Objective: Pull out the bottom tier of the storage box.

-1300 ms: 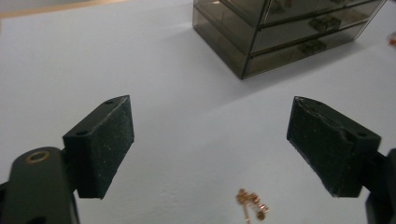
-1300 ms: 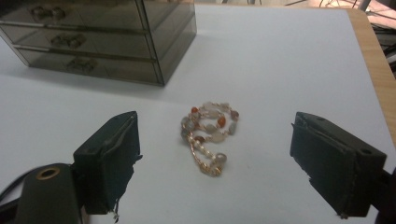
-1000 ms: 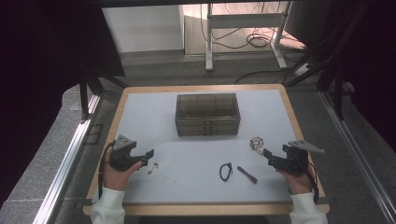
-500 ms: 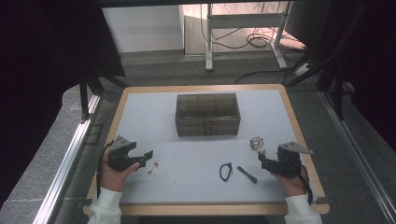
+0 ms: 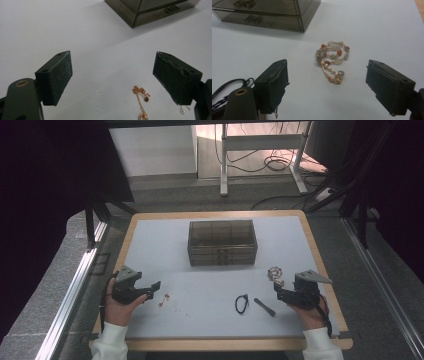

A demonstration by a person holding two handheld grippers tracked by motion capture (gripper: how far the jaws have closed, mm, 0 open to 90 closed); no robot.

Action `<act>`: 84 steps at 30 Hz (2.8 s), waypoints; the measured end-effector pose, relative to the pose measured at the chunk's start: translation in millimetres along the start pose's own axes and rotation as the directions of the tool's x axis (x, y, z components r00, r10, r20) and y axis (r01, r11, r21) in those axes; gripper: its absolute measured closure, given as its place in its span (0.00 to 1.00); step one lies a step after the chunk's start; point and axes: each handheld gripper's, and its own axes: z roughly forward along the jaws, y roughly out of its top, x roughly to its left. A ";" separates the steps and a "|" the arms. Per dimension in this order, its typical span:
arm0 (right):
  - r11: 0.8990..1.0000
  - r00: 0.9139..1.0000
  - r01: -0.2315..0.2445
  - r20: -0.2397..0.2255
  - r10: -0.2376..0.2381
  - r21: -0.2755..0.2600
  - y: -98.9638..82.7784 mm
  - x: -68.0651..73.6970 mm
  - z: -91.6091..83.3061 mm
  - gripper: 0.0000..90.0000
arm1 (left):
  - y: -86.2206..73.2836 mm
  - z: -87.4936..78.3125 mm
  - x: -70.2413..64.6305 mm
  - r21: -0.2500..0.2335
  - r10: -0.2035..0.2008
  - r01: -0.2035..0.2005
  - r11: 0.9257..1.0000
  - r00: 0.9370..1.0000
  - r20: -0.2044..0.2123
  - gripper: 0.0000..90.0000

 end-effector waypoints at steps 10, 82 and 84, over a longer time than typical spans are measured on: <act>0.999 0.999 0.032 -0.032 -0.033 -0.021 16.8 11.7 -8.5 0.23 | -0.7 -6.6 -1.1 -0.002 -0.012 0.012 1.000 1.000 0.016 0.18; 0.985 0.999 -0.001 -0.040 0.008 0.171 54.5 124.0 90.6 0.24 | -2.0 4.3 0.1 0.026 0.020 -0.021 0.999 1.000 0.013 0.15; 0.985 0.999 -0.002 -0.040 0.009 0.174 54.3 124.6 92.5 0.24 | -2.0 4.4 -0.2 0.027 0.023 -0.024 0.999 1.000 0.013 0.15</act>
